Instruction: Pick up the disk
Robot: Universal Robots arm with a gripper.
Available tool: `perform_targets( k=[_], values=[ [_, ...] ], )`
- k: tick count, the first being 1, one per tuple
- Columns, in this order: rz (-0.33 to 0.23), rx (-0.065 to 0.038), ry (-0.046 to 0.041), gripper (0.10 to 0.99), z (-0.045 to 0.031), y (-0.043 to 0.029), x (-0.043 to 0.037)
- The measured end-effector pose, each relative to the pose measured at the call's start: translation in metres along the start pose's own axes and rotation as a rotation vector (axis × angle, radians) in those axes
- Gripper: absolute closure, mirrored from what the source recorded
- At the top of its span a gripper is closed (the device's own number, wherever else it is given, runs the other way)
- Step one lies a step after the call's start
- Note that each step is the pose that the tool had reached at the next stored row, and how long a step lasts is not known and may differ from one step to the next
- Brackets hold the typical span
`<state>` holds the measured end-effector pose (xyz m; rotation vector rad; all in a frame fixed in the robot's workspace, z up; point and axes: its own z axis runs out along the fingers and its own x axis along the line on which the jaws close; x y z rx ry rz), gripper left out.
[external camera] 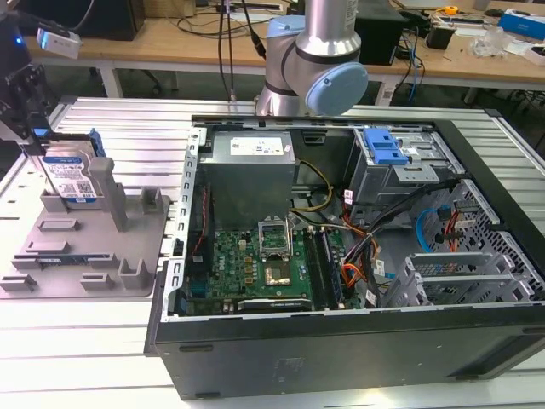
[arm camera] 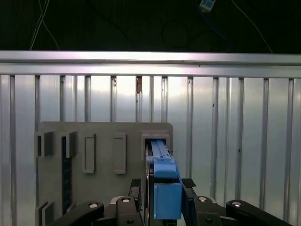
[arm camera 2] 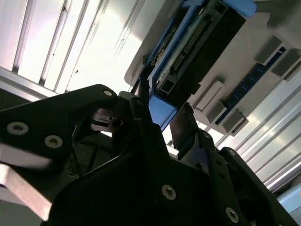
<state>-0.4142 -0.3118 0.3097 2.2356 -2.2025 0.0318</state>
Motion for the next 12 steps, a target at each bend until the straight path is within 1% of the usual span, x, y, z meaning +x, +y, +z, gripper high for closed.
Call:
perform_targets(
  k=[12],
  values=[
    [0.001, 0.0, 0.0, 0.635, 0.0052, 0.0, -0.0003]
  ],
)
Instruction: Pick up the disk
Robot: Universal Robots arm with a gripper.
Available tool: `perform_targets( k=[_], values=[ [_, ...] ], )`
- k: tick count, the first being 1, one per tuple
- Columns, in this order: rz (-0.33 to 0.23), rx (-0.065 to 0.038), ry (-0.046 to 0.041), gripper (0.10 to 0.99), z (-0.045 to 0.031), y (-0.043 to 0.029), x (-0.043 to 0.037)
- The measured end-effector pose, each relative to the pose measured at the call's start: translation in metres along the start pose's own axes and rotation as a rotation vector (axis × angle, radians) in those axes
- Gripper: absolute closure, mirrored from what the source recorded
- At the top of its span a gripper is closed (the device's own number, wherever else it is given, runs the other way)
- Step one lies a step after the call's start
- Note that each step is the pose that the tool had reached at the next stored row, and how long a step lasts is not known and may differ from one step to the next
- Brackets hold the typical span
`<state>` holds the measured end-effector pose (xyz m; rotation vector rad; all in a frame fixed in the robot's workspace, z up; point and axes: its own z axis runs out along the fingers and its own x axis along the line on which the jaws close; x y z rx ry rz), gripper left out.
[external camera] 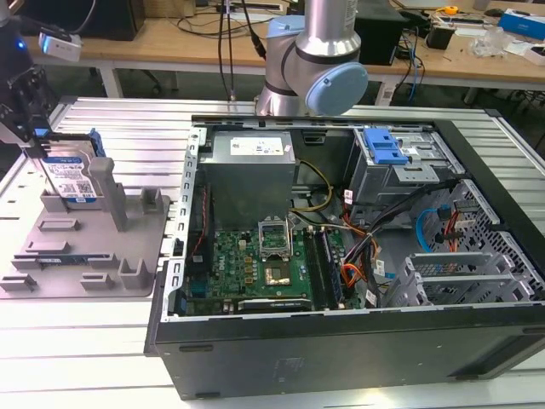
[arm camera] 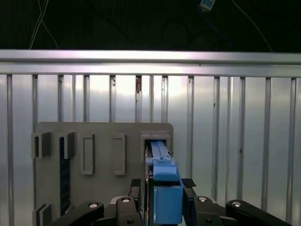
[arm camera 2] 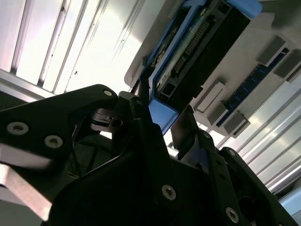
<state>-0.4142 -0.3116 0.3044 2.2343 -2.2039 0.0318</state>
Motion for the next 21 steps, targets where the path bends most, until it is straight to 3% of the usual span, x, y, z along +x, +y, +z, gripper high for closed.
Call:
perform_targets(
  k=[21],
  values=[
    [0.005, 0.0, 0.0001, 0.635, 0.0069, -0.0003, -0.0007]
  ],
)
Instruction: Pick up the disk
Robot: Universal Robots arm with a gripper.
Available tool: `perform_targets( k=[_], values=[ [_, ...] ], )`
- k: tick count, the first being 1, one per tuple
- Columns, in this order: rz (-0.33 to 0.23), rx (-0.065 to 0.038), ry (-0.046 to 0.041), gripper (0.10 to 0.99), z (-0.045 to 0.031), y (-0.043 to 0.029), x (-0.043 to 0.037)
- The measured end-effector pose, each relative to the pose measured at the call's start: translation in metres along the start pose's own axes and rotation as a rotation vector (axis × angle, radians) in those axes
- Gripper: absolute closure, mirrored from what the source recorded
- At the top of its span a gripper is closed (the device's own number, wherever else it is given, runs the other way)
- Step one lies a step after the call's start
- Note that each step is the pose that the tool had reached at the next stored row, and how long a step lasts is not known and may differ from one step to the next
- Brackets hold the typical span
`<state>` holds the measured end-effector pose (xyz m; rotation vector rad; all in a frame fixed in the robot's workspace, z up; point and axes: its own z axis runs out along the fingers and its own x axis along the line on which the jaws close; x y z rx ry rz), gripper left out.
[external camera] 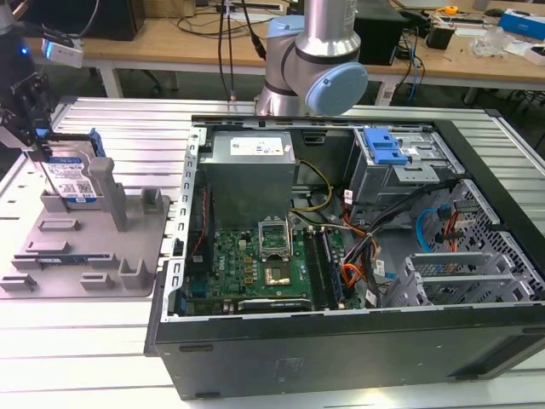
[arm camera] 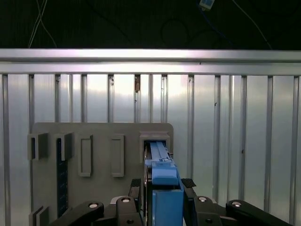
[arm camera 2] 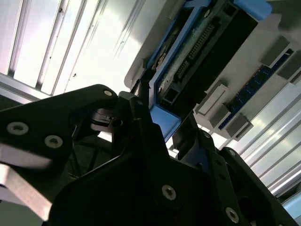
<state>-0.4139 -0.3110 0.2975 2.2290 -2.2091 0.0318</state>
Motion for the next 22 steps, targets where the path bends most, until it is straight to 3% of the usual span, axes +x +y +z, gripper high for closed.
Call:
perform_targets(
  k=[5, 6, 16, 20, 22],
  values=[
    [0.0, 0.0, 0.0001, 0.635, 0.0008, 0.0, 0.0],
    [0.0, 0.0, 0.0001, 0.718, 0.0009, 0.0, 0.0],
    [0.0, 0.001, -0.0004, 0.722, 0.0004, -0.0001, -0.0001],
    [0.0, 0.0, 0.0, 0.722, -0.0168, -0.0002, 0.0003],
    [0.0, 0.0, -0.0003, 0.722, -0.0303, -0.0003, 0.0005]
  ],
)
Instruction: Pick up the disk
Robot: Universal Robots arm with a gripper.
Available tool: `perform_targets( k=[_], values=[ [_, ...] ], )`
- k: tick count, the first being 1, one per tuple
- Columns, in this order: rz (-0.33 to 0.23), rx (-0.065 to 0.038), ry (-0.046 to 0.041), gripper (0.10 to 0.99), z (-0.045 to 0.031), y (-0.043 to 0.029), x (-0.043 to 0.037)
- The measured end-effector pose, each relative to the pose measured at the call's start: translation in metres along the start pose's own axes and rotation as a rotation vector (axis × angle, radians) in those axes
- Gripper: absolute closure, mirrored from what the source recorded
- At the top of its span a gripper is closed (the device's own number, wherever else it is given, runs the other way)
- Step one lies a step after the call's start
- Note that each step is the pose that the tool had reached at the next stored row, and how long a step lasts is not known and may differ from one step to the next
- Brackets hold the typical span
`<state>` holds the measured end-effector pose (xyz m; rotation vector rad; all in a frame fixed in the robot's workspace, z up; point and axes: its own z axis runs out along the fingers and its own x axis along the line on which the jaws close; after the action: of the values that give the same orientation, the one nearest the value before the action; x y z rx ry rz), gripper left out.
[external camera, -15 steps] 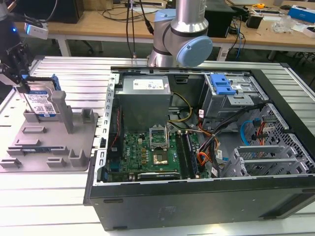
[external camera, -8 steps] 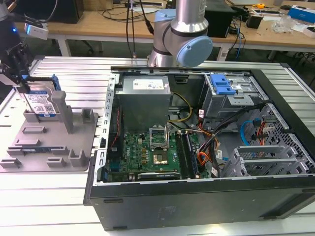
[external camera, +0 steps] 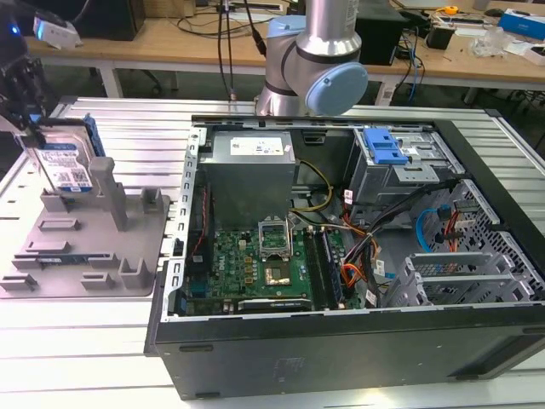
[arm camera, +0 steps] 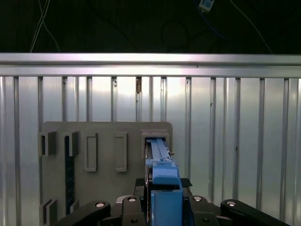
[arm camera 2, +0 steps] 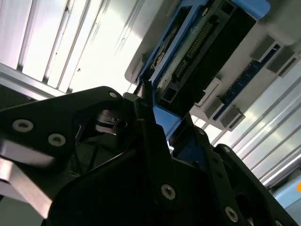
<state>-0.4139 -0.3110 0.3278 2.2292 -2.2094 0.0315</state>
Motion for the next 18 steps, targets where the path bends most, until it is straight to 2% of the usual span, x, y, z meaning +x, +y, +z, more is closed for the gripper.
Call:
perform_targets(
  k=[17, 18],
  values=[
    [0.0, 0.0, -0.0002, 0.722, -0.0826, -0.001, 0.0014],
    [0.0, 0.0, -0.0002, 0.722, -0.0896, -0.0011, 0.0015]
  ],
)
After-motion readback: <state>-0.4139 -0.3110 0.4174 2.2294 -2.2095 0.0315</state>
